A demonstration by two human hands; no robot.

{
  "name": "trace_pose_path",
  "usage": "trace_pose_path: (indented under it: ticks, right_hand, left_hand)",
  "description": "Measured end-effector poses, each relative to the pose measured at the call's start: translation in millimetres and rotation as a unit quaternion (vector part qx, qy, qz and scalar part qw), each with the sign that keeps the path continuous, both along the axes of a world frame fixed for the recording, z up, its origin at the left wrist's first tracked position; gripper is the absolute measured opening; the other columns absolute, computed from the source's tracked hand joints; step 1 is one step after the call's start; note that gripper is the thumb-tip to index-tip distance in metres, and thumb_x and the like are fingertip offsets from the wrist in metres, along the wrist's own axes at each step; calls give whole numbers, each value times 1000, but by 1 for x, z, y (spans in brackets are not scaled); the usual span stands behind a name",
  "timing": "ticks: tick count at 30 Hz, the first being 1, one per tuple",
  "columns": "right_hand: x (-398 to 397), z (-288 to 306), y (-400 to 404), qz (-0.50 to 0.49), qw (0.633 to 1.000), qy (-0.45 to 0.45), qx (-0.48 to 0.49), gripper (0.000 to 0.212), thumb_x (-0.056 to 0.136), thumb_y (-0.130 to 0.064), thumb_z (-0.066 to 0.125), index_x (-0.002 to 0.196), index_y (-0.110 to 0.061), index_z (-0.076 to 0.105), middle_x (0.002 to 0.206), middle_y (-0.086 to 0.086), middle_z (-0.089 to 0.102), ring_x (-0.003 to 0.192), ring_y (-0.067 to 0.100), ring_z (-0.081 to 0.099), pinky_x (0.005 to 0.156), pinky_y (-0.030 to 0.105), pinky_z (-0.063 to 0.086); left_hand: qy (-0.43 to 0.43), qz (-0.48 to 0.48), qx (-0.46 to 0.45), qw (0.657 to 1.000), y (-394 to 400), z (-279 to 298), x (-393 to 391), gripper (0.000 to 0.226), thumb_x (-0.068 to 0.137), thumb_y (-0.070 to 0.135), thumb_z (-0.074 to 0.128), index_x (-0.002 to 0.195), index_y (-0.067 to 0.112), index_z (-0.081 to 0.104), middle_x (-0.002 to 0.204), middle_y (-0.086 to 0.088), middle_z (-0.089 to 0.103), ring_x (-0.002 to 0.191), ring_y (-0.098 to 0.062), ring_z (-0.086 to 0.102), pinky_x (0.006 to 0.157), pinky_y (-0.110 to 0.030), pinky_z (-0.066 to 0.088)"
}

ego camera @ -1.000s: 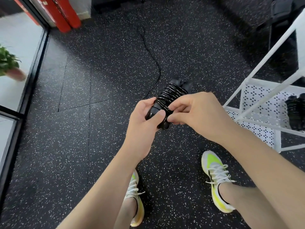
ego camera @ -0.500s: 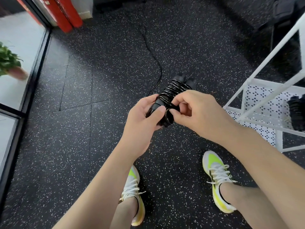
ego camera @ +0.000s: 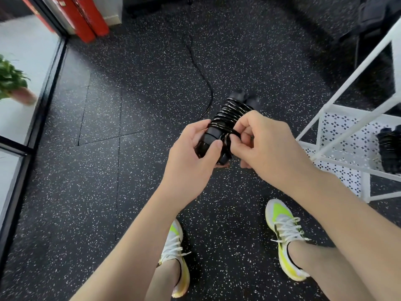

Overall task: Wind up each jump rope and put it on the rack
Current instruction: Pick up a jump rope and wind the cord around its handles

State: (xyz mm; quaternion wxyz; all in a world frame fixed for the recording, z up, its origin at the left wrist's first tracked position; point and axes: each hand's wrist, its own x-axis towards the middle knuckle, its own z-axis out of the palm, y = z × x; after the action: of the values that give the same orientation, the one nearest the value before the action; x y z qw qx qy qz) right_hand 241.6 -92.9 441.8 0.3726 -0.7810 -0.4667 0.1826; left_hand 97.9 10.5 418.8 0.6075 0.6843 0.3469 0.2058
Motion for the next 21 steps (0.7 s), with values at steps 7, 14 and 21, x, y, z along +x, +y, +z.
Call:
trace_pose_path:
  ticks: [7,14,21]
  right_hand:
    - [-2,-7,2,-11,999,-21,41,13,91,-26,68,90,-25,56,67,-9,59,65,10,64,64,37,55]
    - [0,-9,2,-6,999,1,54,14,90,-27,71,87,-26,58,65,-9,62,65,11,65,64,31,52]
    - [-4,-8,2,21,996,-45,74,16,88,-20,73,84,-20,57,59,-8,56,64,11,56,61,26,46]
  left_hand:
    - [-35,-21,-64,997,-2,2,1,28,104,6,53,131,13,46,118,-9,68,97,-25,74,78,-42,64]
    - [-104,-49,-171,979,-1,-1,-1,42,104,4,55,140,13,36,129,-16,57,89,-21,74,78,-42,59]
    - [-113,21,-165,980,-9,-4,5,43,91,17,65,129,16,46,122,-19,63,87,-26,67,69,-37,57]
